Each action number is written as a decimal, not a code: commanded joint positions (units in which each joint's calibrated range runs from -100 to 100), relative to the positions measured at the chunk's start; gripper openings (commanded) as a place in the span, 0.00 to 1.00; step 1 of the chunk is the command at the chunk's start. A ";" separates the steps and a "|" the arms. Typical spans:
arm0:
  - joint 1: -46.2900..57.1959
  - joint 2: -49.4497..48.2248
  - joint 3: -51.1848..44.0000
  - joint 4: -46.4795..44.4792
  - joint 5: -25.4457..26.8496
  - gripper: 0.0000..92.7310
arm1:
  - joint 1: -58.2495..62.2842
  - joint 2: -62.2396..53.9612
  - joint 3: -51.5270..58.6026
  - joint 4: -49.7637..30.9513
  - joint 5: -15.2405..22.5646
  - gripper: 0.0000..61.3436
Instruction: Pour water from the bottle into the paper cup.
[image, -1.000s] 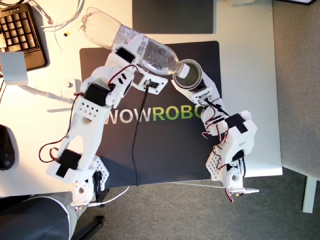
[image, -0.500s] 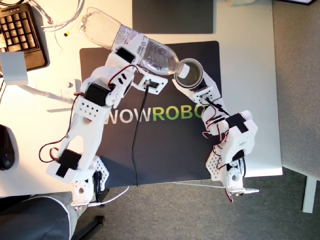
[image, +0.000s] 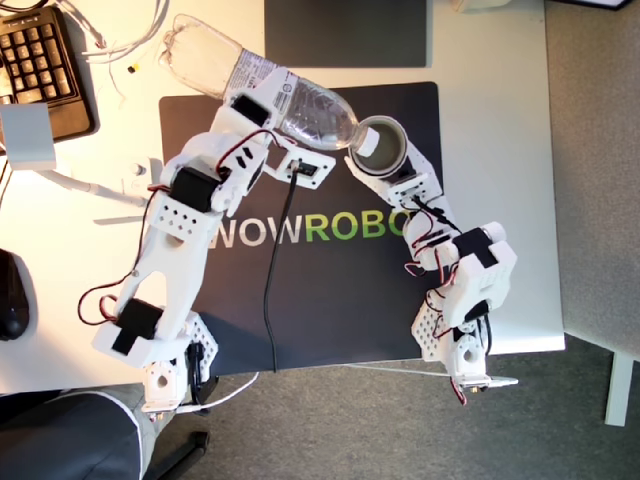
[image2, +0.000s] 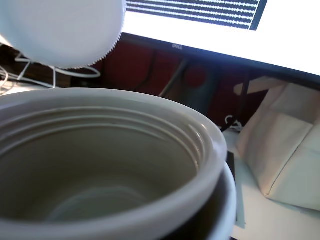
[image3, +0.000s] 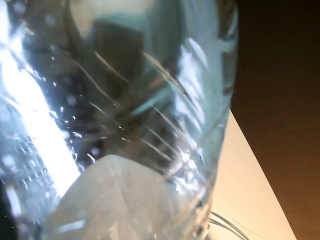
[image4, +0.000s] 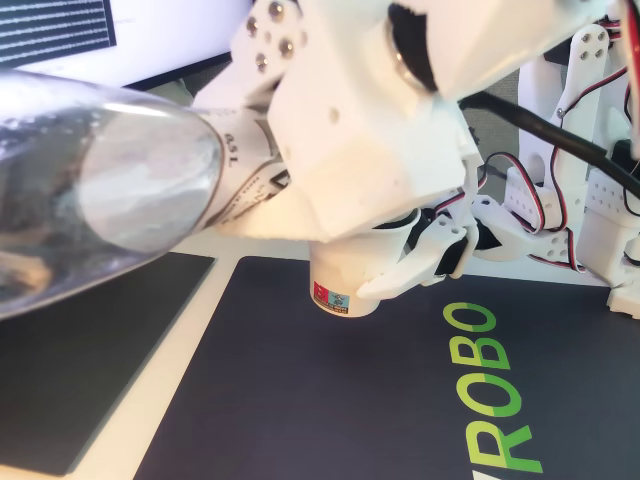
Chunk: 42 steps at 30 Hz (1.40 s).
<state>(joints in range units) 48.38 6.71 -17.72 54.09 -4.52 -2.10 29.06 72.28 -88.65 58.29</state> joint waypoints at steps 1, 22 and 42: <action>-0.21 -10.79 -8.86 -0.36 0.88 0.00 | -0.35 -4.80 0.01 -2.53 -0.63 0.11; -0.21 -10.36 -8.14 -0.53 0.78 0.00 | -0.95 -5.49 1.83 -3.27 -1.03 0.11; -0.47 -10.10 -7.41 -0.85 0.59 0.00 | -3.46 -5.23 3.37 -5.39 -1.07 0.11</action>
<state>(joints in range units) 48.38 6.71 -17.72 54.09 -4.52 -4.60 28.98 76.33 -91.81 57.70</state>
